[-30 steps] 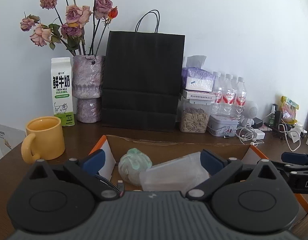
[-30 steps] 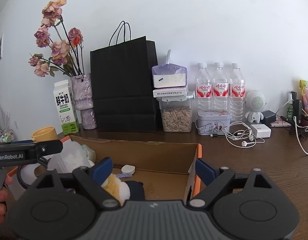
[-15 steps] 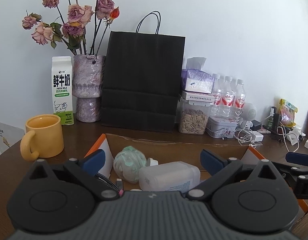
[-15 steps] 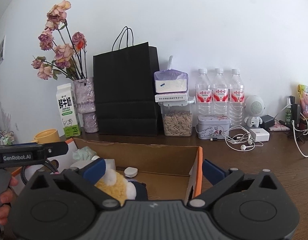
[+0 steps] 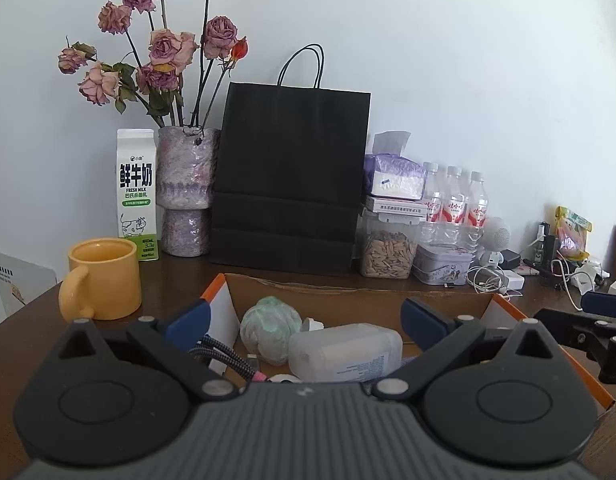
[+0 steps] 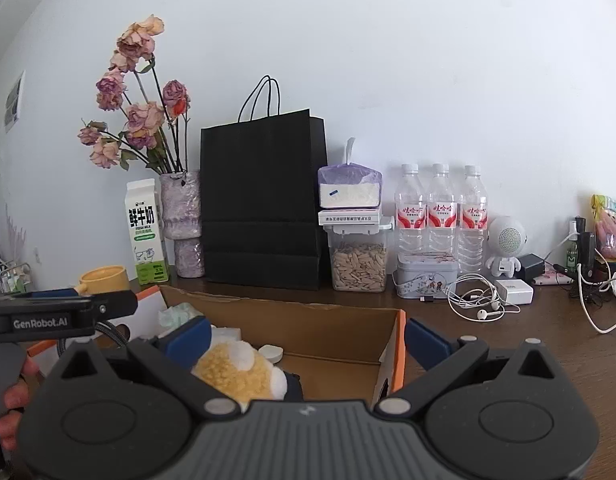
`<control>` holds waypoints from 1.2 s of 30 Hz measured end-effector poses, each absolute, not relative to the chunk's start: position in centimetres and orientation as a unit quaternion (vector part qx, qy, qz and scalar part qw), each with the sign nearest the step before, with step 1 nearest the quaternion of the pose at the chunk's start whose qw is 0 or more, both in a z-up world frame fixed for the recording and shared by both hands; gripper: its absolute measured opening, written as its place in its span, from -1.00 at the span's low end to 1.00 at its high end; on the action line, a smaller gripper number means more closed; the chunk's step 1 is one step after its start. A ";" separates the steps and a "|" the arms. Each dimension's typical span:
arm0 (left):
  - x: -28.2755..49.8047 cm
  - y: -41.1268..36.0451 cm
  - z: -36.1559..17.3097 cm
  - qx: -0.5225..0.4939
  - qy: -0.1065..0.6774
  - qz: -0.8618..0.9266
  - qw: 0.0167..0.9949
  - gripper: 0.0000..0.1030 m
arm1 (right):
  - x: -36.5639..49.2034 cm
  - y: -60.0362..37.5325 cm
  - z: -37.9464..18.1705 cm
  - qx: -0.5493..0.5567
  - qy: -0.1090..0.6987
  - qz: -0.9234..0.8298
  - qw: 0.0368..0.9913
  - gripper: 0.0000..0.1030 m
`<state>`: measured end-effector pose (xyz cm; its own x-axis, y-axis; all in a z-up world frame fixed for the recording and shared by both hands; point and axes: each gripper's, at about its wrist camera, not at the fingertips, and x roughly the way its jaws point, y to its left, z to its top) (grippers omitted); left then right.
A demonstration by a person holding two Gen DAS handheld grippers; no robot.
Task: Organize objects
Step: 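Move the left gripper back and grasp the yellow soap bar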
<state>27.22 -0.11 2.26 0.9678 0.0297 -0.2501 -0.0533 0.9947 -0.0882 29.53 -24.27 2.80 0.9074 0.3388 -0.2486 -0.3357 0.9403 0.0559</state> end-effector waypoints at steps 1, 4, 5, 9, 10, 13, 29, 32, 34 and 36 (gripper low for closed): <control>26.9 -0.1 2.3 -0.046 0.123 0.020 0.991 1.00 | 29.3 -24.2 2.8 0.003 0.127 0.173 0.977 1.00; 25.9 -0.1 2.3 -0.043 0.119 0.018 0.992 1.00 | 28.3 -24.0 2.7 -0.004 0.122 0.176 0.977 1.00; 25.6 0.0 2.3 -0.043 0.119 0.016 0.992 1.00 | 28.0 -23.9 2.7 -0.006 0.121 0.176 0.977 1.00; 23.9 0.3 2.0 -0.048 0.115 0.014 0.992 1.00 | 26.7 -23.8 2.4 -0.011 0.122 0.177 0.977 1.00; 23.5 0.4 1.9 -0.049 0.116 0.016 0.992 1.00 | 26.3 -23.8 2.4 -0.012 0.122 0.177 0.977 1.00; 22.4 0.7 1.6 -0.054 0.122 0.020 0.991 1.00 | 25.3 -23.8 2.2 -0.011 0.122 0.175 0.977 1.00; 17.3 0.0 0.9 -0.020 0.215 -0.016 0.976 1.00 | 18.7 -22.9 1.1 -0.033 0.169 0.181 0.968 1.00; 16.9 -0.4 0.1 -0.008 0.246 -0.026 0.969 1.00 | 17.7 -23.1 0.7 -0.029 0.184 0.175 0.967 1.00; 16.8 -0.5 -0.6 -0.004 0.271 -0.032 0.962 1.00 | 17.0 -23.3 0.5 -0.028 0.192 0.170 0.966 1.00; 16.7 -0.7 -1.4 -0.007 0.294 -0.038 0.955 1.00 | 16.4 -23.5 0.2 -0.026 0.200 0.165 0.966 1.00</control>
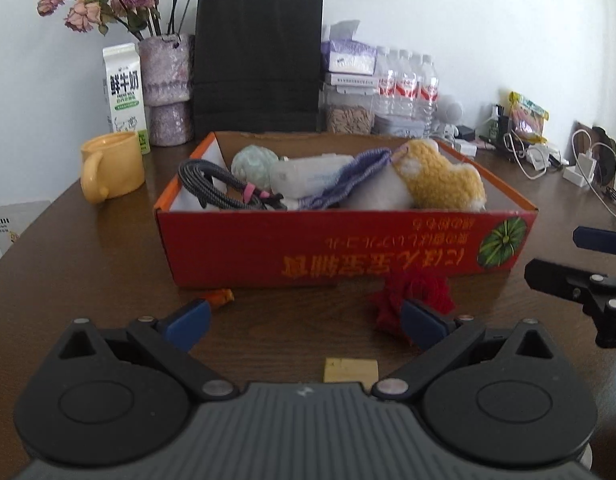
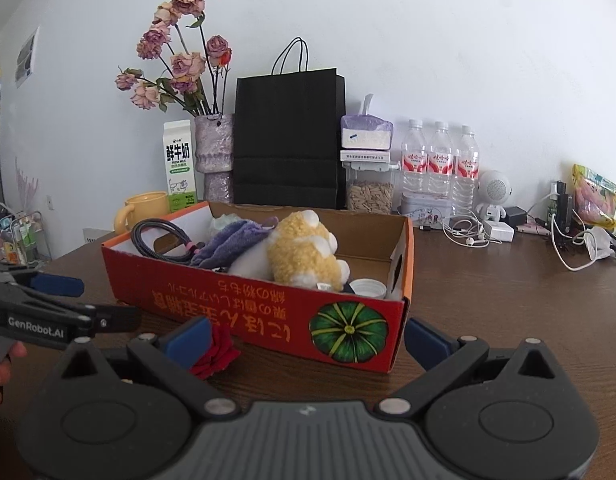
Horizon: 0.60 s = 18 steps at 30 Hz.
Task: Organize objects
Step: 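Move the left gripper back and grasp the yellow soap bar, then grasp the red rose with the right gripper while the left gripper holds the soap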
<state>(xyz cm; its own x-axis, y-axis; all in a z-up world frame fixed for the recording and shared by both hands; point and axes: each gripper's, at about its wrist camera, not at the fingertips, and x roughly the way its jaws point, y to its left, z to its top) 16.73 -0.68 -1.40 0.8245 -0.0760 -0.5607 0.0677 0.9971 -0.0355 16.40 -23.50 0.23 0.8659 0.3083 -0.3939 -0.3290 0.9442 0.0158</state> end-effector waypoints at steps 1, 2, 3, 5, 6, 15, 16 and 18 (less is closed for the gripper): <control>16.7 -0.7 -1.7 -0.011 0.301 -0.041 0.953 1.00 | 16.1 -23.6 0.1 -0.025 0.203 0.163 0.965 1.00; 16.6 -0.8 -2.0 -0.013 0.308 -0.043 0.950 1.00 | 15.9 -23.7 0.0 -0.024 0.207 0.161 0.965 1.00; 16.6 -0.8 -2.3 -0.013 0.313 -0.043 0.949 1.00 | 15.6 -23.7 -0.1 -0.024 0.211 0.160 0.964 1.00; 16.6 -1.0 -2.7 -0.013 0.322 -0.042 0.946 1.00 | 15.1 -23.8 -0.3 -0.026 0.217 0.157 0.963 1.00; 16.6 -1.1 -2.9 -0.013 0.325 -0.042 0.945 1.00 | 14.9 -23.9 -0.3 -0.026 0.219 0.156 0.963 1.00; 16.1 -1.4 -3.1 -0.034 0.327 -0.062 0.942 -0.38 | 13.5 -23.8 -0.4 -0.029 0.228 0.151 0.961 1.00; 16.0 -1.2 -3.1 -0.038 0.325 -0.060 0.943 -0.38 | 13.4 -23.8 -0.3 -0.030 0.228 0.151 0.961 1.00; 15.8 -1.0 -3.0 -0.040 0.321 -0.057 0.944 -0.38 | 13.2 -23.8 -0.3 -0.031 0.230 0.151 0.961 1.00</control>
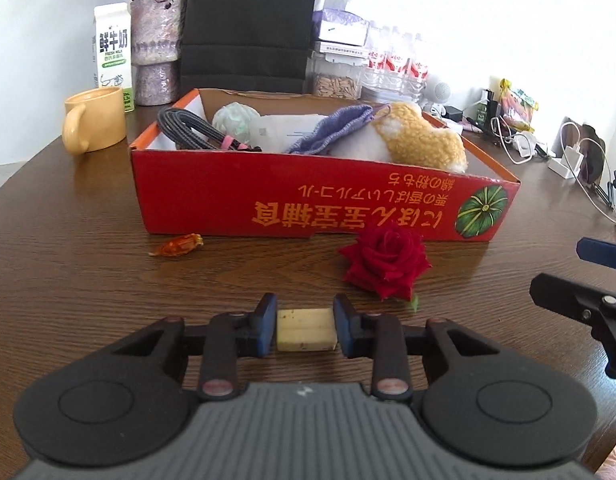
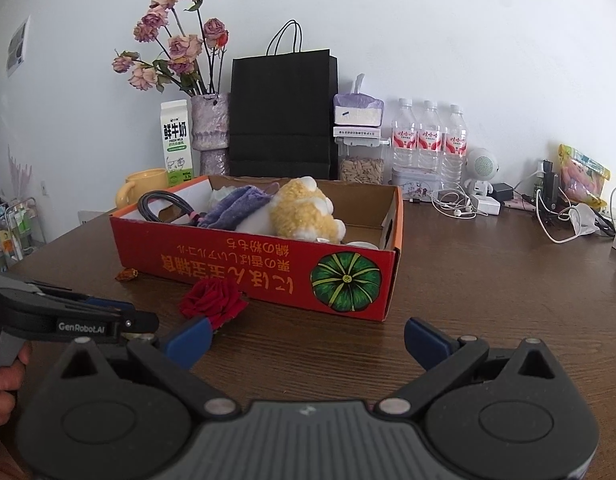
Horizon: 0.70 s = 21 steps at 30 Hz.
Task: Organize objects
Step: 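Grasp the red rose with the right gripper while the left gripper holds the soap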
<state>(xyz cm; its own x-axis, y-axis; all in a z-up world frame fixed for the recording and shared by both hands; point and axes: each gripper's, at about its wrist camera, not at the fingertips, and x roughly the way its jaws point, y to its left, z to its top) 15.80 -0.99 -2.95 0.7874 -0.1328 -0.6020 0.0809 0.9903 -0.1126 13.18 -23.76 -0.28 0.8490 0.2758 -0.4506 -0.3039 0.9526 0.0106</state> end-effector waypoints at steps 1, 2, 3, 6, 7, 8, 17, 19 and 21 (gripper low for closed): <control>15.7 -0.8 -2.9 -0.043 0.320 -0.056 0.945 -0.38 | 13.0 -23.7 -0.3 -0.031 0.230 0.151 0.961 1.00; 15.5 -0.7 -2.8 -0.044 0.318 -0.054 0.946 -0.38 | 12.9 -23.7 -0.2 -0.031 0.230 0.152 0.961 1.00; 15.2 -0.5 -2.7 -0.046 0.315 -0.053 0.946 -0.38 | 12.8 -23.7 -0.2 -0.032 0.231 0.152 0.960 1.00; 14.6 0.1 -2.4 -0.049 0.307 -0.050 0.949 -0.38 | 12.6 -23.6 -0.4 -0.034 0.235 0.151 0.960 1.00; 14.4 0.3 -2.2 -0.050 0.304 -0.049 0.950 -0.38 | 12.6 -23.5 -0.4 -0.034 0.236 0.151 0.959 1.00; 14.1 0.5 -2.1 -0.051 0.301 -0.047 0.951 -0.38 | 12.5 -23.5 -0.4 -0.035 0.238 0.152 0.959 1.00; 13.0 2.2 -1.3 -0.059 0.280 -0.032 0.958 -0.38 | 13.3 -21.7 -0.2 -0.050 0.245 0.171 0.953 1.00; 13.0 2.6 -1.2 -0.062 0.279 -0.029 0.958 -0.38 | 13.9 -21.0 -0.1 -0.053 0.251 0.178 0.950 1.00; 13.0 3.0 -1.2 -0.065 0.277 -0.025 0.958 -0.38 | 14.6 -20.2 -0.1 -0.055 0.257 0.190 0.946 1.00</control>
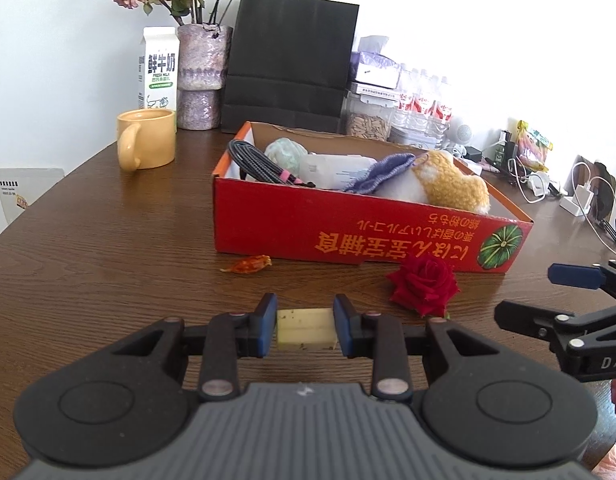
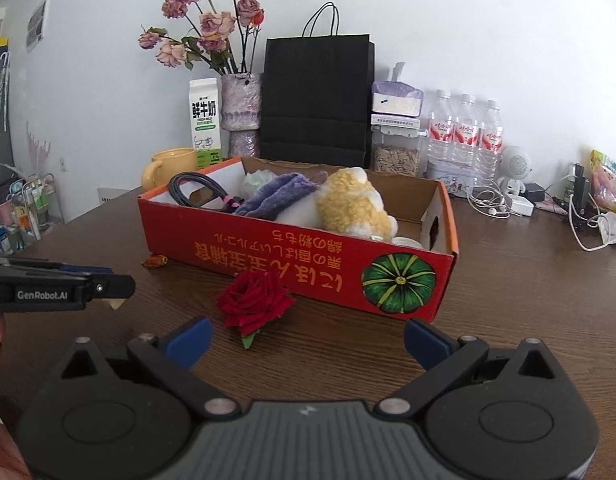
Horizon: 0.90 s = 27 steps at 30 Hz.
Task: Organize objects
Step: 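Grasp the red rose with the right gripper while the left gripper holds the soap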
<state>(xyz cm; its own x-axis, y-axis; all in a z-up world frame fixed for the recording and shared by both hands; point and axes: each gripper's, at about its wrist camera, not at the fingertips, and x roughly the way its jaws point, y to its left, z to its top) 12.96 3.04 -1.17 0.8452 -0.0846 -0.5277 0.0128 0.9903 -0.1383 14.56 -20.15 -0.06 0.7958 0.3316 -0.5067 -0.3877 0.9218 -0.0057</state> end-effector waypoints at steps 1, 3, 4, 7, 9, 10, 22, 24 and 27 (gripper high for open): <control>12.9 3.2 -1.2 -0.066 0.276 -0.024 0.959 -0.38 | 15.0 -19.7 0.0 -0.056 0.260 0.196 0.944 1.00; 12.9 3.6 -1.1 -0.069 0.274 -0.021 0.959 -0.38 | 15.8 -18.6 -0.1 -0.065 0.266 0.203 0.940 1.00; 12.9 3.8 -1.1 -0.070 0.274 -0.020 0.959 -0.38 | 16.3 -18.1 -0.1 -0.069 0.270 0.205 0.938 1.00; 13.0 4.3 -1.1 -0.075 0.273 -0.017 0.959 -0.38 | 17.8 -16.5 -0.6 -0.083 0.284 0.210 0.932 1.00; 13.0 4.7 -1.2 -0.077 0.273 -0.015 0.959 -0.38 | 18.8 -15.6 -0.9 -0.092 0.290 0.210 0.929 0.99; 13.0 4.8 -1.2 -0.078 0.272 -0.013 0.959 -0.38 | 19.1 -15.2 -1.0 -0.096 0.293 0.210 0.928 0.99; 13.6 6.0 -1.5 -0.089 0.275 -0.009 0.957 -0.38 | 21.7 -12.6 -1.9 -0.119 0.316 0.207 0.918 0.64; 13.6 6.1 -1.5 -0.090 0.276 -0.010 0.957 -0.38 | 21.7 -12.6 -2.0 -0.115 0.321 0.211 0.916 0.36; 13.7 6.1 -1.6 -0.091 0.276 -0.010 0.957 -0.38 | 21.5 -12.6 -2.0 -0.112 0.324 0.222 0.913 0.08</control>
<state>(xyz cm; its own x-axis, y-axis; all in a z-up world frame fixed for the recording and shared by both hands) 13.72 6.12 -1.62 0.8473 -0.0691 -0.5267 -0.0312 0.9833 -0.1792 21.48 -12.59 -1.99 0.6918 0.3319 -0.6413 -0.4776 0.8764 -0.0616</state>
